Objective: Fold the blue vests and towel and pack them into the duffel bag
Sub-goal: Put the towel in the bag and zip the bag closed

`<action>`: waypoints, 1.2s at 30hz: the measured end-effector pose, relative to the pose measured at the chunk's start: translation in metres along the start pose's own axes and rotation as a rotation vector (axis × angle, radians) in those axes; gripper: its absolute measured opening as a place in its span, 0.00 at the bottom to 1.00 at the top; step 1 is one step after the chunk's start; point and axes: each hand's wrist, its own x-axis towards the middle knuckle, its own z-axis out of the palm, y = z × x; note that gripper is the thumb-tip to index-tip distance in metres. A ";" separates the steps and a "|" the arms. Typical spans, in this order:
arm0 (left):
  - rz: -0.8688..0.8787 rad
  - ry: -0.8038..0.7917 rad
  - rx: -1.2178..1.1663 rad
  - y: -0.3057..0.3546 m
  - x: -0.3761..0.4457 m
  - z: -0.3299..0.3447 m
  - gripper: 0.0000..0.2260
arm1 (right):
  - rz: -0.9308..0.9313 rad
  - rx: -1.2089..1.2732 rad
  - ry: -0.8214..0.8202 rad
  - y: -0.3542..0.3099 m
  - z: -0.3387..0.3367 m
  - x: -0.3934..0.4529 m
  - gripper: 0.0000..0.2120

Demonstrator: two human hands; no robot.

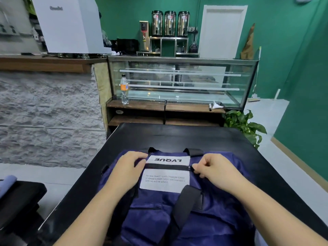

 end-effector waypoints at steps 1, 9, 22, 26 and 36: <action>0.056 -0.081 -0.045 0.022 -0.003 0.008 0.12 | -0.009 0.003 0.011 -0.004 0.000 -0.001 0.12; 0.272 -0.190 0.225 0.074 -0.011 0.053 0.12 | -0.067 0.069 0.096 -0.013 0.001 -0.009 0.17; 0.275 -0.037 0.104 0.057 -0.022 0.062 0.10 | 0.021 -0.041 0.195 0.043 -0.043 -0.031 0.12; 0.269 -0.002 0.152 0.056 -0.027 0.072 0.06 | 0.059 -0.041 0.226 0.062 -0.056 -0.042 0.14; 0.129 -0.051 0.180 0.067 -0.030 0.079 0.09 | 0.066 0.294 0.284 0.093 -0.052 -0.061 0.13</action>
